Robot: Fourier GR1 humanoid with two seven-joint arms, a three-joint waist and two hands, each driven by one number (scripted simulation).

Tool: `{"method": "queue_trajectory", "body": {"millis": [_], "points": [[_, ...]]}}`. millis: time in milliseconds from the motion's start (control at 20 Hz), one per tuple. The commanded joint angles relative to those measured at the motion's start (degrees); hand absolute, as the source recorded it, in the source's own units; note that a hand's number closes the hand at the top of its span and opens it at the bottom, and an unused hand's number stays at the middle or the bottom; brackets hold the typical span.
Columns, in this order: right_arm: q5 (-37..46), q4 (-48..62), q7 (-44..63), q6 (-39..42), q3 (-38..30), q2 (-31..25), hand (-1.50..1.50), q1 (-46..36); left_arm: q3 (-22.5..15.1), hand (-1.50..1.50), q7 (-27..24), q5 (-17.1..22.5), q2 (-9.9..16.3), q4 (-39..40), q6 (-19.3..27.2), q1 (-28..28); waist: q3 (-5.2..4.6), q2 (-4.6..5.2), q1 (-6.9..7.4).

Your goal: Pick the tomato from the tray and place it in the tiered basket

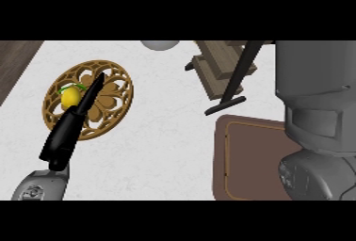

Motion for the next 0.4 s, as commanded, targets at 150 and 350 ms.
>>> {"method": "queue_trajectory", "body": {"millis": [150,350], "points": [[8.3,3.1,3.2,-18.1,1.6,-5.5,-1.50,-2.3,1.6,0.00,-1.0,0.4,0.7,1.6,0.1,0.7,-0.08,-0.67,-1.65],[14.7,0.3,11.5,-15.7,2.5,-8.5,-1.50,-4.1,3.1,0.00,-1.4,1.3,1.4,0.6,0.0,3.4,-0.02,-1.89,-3.42]]}}
